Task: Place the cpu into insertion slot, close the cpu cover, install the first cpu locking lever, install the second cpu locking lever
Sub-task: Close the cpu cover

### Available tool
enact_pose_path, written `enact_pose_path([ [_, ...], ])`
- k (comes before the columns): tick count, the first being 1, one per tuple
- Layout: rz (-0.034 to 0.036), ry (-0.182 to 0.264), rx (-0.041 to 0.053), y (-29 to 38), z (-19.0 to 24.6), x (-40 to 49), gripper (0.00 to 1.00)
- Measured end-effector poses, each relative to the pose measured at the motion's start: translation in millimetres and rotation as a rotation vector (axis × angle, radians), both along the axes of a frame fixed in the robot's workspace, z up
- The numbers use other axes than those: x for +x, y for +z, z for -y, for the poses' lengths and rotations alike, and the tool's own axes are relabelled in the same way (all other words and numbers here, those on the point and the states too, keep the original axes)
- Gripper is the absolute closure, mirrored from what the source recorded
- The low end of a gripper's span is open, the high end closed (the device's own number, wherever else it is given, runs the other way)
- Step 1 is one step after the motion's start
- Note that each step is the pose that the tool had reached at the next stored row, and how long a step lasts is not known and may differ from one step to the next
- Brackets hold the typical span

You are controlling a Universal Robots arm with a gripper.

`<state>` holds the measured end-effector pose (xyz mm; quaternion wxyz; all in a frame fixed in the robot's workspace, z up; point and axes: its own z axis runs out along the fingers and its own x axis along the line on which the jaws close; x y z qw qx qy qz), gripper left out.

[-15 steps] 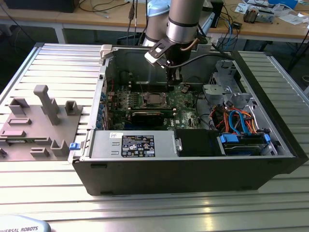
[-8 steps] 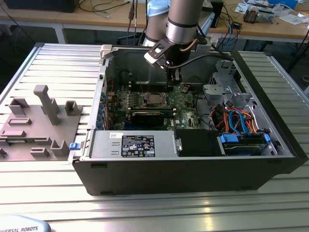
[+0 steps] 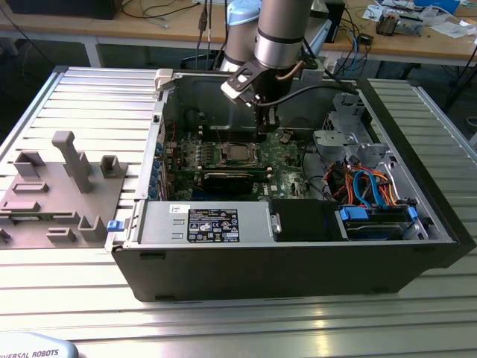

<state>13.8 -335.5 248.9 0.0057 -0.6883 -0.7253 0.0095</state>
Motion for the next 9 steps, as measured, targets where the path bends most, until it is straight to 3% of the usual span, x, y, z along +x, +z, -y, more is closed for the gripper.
enact_pose_path([
  [9,0.0,0.0,0.0,-3.2,0.0,-4.6,0.89],
])
